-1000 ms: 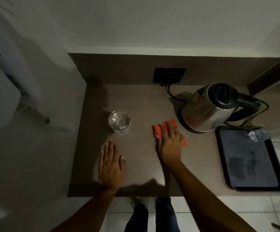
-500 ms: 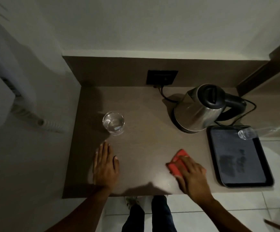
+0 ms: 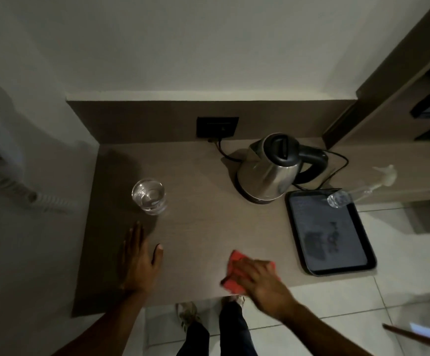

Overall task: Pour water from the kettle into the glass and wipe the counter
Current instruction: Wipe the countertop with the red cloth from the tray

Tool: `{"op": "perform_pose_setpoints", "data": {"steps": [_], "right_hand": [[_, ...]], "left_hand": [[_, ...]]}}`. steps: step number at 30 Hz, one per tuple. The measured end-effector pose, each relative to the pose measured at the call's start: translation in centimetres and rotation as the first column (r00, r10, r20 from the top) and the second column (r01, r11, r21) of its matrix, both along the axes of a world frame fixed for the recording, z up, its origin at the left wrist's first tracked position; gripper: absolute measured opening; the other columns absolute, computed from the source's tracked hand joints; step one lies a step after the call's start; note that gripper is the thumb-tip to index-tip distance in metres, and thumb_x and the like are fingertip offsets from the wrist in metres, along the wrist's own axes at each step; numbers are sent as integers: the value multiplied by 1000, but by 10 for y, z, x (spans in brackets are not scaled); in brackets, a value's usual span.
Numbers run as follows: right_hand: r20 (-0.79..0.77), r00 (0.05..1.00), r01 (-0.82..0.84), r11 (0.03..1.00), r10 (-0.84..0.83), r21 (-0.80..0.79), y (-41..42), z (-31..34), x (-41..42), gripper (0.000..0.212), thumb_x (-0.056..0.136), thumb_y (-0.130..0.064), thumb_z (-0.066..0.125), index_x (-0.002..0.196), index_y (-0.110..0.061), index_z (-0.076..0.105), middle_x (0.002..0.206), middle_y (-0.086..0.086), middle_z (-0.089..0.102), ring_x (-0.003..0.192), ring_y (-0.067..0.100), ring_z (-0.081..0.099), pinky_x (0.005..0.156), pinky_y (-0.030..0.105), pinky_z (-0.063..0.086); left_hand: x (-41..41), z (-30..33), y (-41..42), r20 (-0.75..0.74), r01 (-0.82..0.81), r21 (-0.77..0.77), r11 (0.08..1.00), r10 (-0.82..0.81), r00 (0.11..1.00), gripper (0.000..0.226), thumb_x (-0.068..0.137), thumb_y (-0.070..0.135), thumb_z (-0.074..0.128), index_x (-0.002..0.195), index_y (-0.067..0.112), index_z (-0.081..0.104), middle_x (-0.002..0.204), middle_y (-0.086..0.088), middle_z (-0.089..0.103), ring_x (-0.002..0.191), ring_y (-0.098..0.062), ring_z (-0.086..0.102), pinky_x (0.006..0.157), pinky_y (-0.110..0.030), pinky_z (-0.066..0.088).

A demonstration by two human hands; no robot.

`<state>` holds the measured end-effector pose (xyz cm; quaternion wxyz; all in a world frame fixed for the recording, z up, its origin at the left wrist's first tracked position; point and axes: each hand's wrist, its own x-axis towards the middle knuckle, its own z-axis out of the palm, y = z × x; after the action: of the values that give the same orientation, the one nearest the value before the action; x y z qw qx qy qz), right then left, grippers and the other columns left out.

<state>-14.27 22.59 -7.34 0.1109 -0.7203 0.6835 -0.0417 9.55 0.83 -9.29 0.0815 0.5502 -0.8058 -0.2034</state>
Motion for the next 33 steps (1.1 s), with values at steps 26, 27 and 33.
{"op": "perform_pose_setpoints", "data": {"steps": [26, 27, 33], "right_hand": [[86, 539, 827, 546, -838, 130, 72, 1, -162, 78, 85, -68, 29, 148, -21, 36, 160, 6, 26, 146, 28, 20, 111, 59, 18], [94, 537, 828, 545, -839, 136, 71, 2, -163, 78, 85, -67, 31, 148, -20, 35, 160, 6, 26, 146, 29, 20, 110, 60, 18], [102, 548, 816, 558, -830, 155, 70, 7, -162, 81, 84, -66, 32, 148, -16, 36, 160, 9, 25, 147, 32, 19, 111, 65, 19]], "left_hand": [[-72, 29, -51, -604, -314, 330, 890, 455, 654, 73, 61, 1, 91, 126, -2, 57, 120, -23, 66, 110, -34, 64, 91, -43, 52], [-72, 31, -44, -612, -276, 341, 899, 435, 661, 73, 62, 0, 90, 127, -2, 56, 120, -22, 66, 110, -31, 63, 92, -42, 52], [-90, 34, 9, -530, -121, 496, 860, 411, 742, 69, 64, 16, 91, 124, 7, 58, 114, -6, 68, 110, -24, 66, 88, -24, 55]]}}
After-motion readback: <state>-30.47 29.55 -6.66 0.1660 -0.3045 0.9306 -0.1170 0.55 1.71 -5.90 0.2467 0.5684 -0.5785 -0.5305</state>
